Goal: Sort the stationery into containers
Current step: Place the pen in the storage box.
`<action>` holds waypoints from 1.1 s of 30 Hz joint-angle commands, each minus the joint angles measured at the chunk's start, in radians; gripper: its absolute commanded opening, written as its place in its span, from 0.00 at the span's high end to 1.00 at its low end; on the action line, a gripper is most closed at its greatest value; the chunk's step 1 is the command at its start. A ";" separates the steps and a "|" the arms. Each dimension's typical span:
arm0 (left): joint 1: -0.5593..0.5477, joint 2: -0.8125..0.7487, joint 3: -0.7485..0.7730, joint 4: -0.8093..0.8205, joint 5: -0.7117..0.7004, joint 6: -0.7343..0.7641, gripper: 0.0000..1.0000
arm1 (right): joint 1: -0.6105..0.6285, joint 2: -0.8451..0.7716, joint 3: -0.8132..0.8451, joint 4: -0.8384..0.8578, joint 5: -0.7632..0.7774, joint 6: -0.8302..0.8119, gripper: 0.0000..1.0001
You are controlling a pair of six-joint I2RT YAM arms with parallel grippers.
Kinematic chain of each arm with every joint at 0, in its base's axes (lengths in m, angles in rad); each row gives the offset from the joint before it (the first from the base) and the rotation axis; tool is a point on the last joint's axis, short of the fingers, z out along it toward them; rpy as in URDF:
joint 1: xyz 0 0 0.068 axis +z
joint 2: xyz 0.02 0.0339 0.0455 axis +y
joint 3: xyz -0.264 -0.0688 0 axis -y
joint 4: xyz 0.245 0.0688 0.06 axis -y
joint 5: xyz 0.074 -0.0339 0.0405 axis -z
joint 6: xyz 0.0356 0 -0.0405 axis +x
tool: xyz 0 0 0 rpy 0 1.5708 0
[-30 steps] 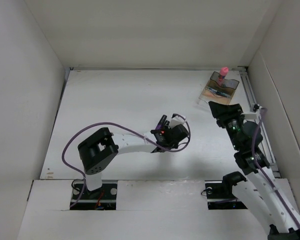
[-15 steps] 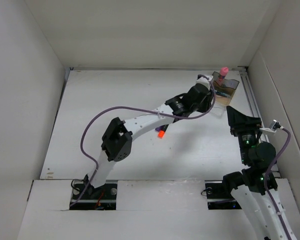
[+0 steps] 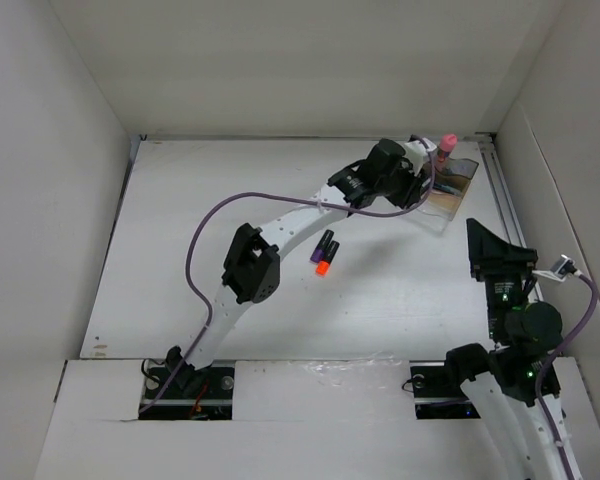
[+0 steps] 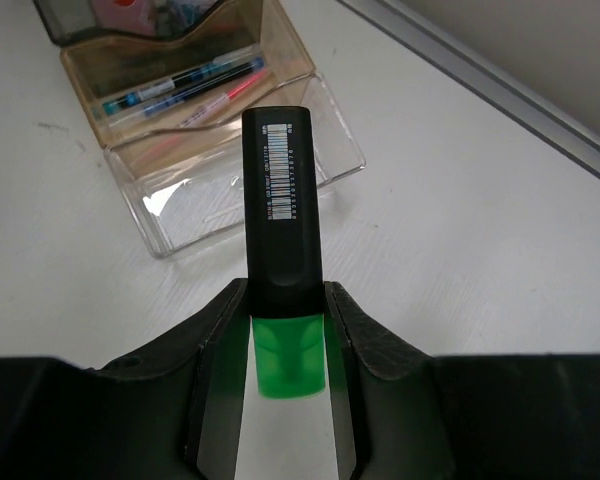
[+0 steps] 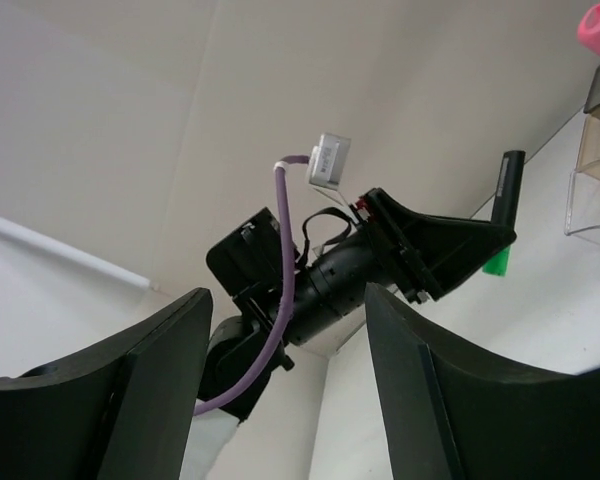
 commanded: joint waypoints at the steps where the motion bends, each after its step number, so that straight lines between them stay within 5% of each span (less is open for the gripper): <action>1: 0.021 0.004 0.072 -0.013 0.159 0.082 0.89 | -0.007 0.022 0.018 0.000 0.014 0.001 0.33; 6: 0.021 -0.103 -0.120 0.025 0.219 0.093 0.94 | -0.007 0.267 0.080 -0.010 0.014 -0.017 0.30; 14: -0.017 -0.407 -0.535 0.180 0.207 0.093 0.94 | -0.007 0.415 0.113 -0.010 0.014 -0.027 0.01; 21: -0.017 -0.539 -0.653 0.240 0.188 0.082 0.94 | -0.016 0.436 0.103 -0.010 0.017 -0.018 0.01; 29: -0.017 -0.587 -0.704 0.279 0.273 0.082 0.94 | -0.016 0.538 0.145 0.037 -0.191 -0.080 0.04; 33: -0.017 -0.587 -0.704 0.270 0.282 0.093 0.94 | -0.016 0.607 0.156 0.091 -0.319 -0.102 0.13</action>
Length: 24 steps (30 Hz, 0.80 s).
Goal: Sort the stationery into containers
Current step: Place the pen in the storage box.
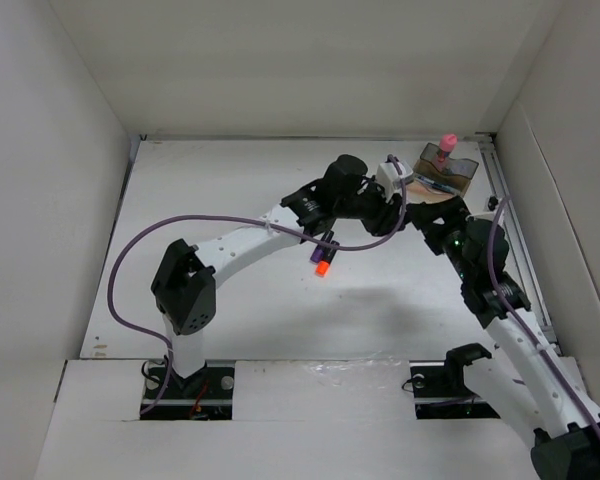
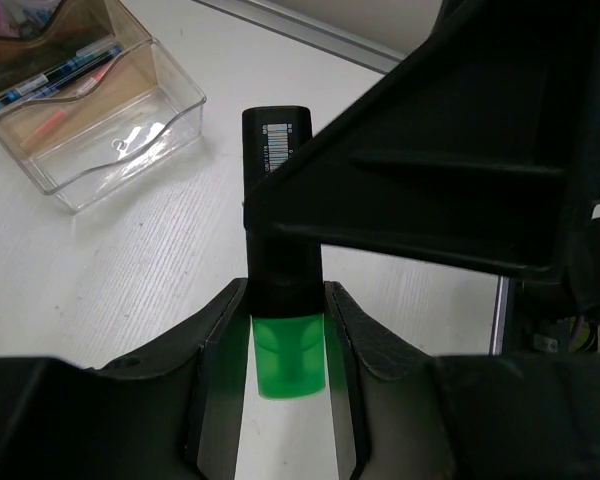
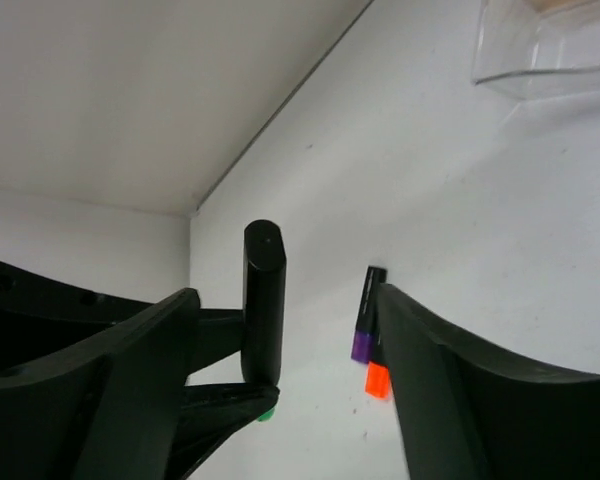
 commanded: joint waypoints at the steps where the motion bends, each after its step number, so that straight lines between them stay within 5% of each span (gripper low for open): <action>1: 0.001 -0.030 0.006 0.016 0.036 0.028 0.94 | -0.004 0.026 0.045 0.086 -0.130 -0.038 0.25; 9: 0.001 -0.030 -0.014 0.036 0.027 0.028 0.94 | -0.004 0.039 0.016 0.121 -0.096 -0.018 0.69; 12: 0.001 -0.030 -0.025 0.060 0.018 0.017 0.83 | -0.004 0.016 0.005 0.121 -0.055 -0.009 0.86; 13: 0.001 -0.040 -0.034 0.069 0.007 -0.001 0.68 | -0.004 0.007 -0.004 0.121 -0.026 0.005 0.89; 14: 0.001 -0.040 -0.034 0.069 0.007 -0.001 0.67 | -0.004 0.007 -0.004 0.121 -0.012 0.005 0.92; 15: 0.010 -0.061 -0.062 0.097 0.007 -0.022 0.55 | -0.004 0.007 -0.004 0.121 0.000 0.015 0.94; 19: 0.044 -0.163 -0.211 0.285 -0.033 -0.119 0.32 | -0.004 0.040 -0.004 0.121 0.097 0.069 1.00; 24: 0.044 -0.293 -0.364 0.388 -0.280 -0.280 0.23 | -0.045 0.149 0.025 0.153 0.221 0.161 1.00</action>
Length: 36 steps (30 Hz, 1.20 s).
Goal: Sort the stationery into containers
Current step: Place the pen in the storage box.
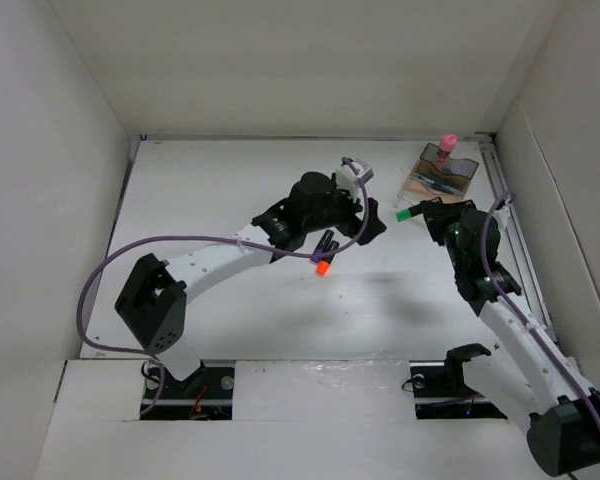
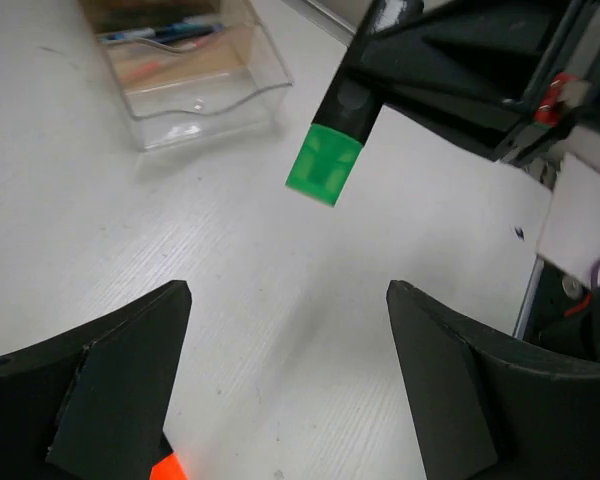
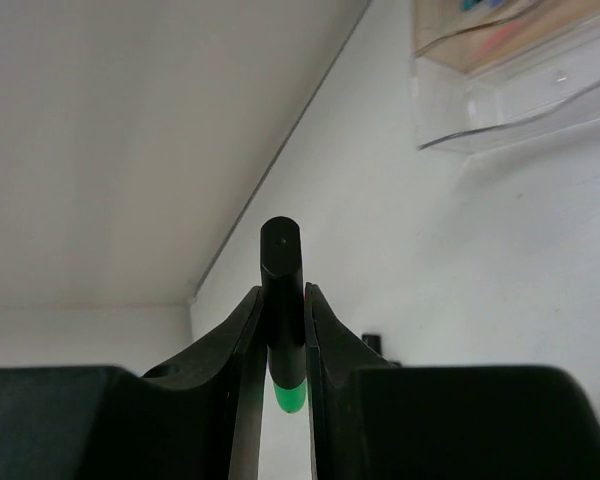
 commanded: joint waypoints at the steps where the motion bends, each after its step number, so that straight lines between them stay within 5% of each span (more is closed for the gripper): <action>1: 0.002 -0.139 -0.058 0.162 -0.175 -0.138 0.22 | -0.039 0.088 0.037 0.065 0.128 0.084 1.00; 19: -0.043 -0.437 -0.545 0.284 -0.341 -0.282 0.27 | -0.345 0.568 0.123 0.293 -0.114 0.426 1.00; 36: -0.043 -0.508 -0.570 0.263 -0.351 -0.273 0.27 | -0.356 0.765 0.155 0.412 -0.139 0.586 0.97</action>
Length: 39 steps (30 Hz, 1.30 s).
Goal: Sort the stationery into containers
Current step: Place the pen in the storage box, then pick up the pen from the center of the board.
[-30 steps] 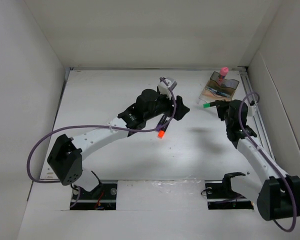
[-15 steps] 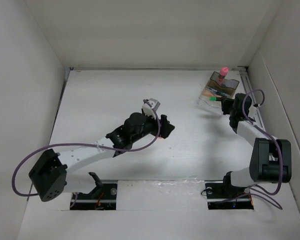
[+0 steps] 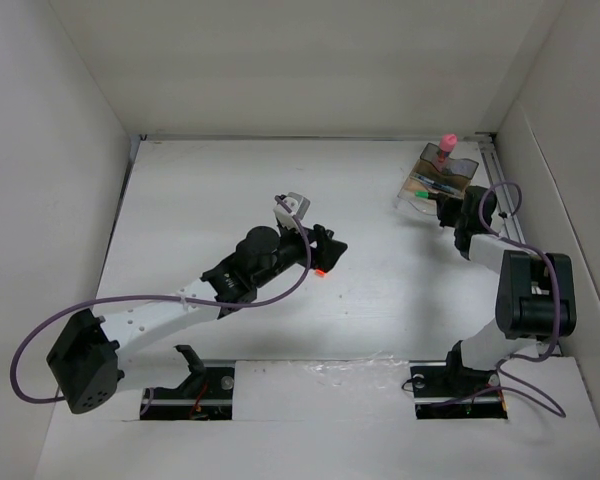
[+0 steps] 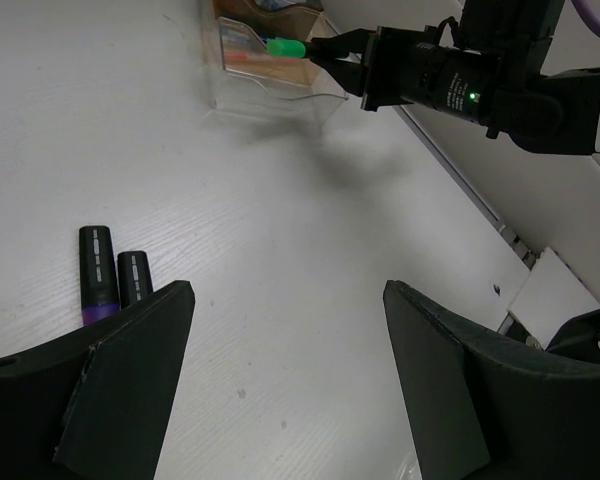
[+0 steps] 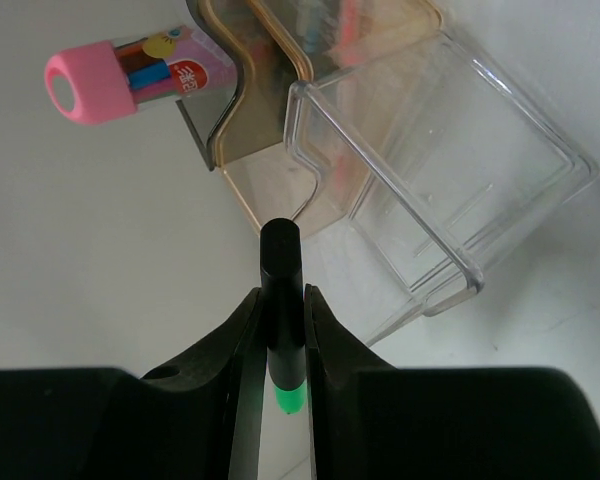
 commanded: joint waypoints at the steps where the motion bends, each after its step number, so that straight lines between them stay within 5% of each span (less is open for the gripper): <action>1: 0.000 -0.005 0.006 0.033 0.004 -0.001 0.27 | -0.005 0.002 0.040 0.088 -0.007 0.039 0.94; 16: 0.000 0.033 0.015 0.042 0.025 -0.001 0.27 | -0.014 0.035 0.058 0.106 -0.010 0.030 0.48; 26: 0.000 0.024 0.015 0.042 0.007 -0.001 0.27 | -0.014 -0.047 0.067 0.097 -0.028 -0.015 0.38; 32: 0.000 -0.026 -0.007 0.041 -0.048 -0.001 0.30 | 0.079 -0.138 0.049 0.106 -0.135 -0.214 0.57; 39: 0.061 -0.126 -0.071 0.031 -0.154 -0.062 0.34 | 0.265 -0.156 0.061 0.097 -0.405 -0.425 1.00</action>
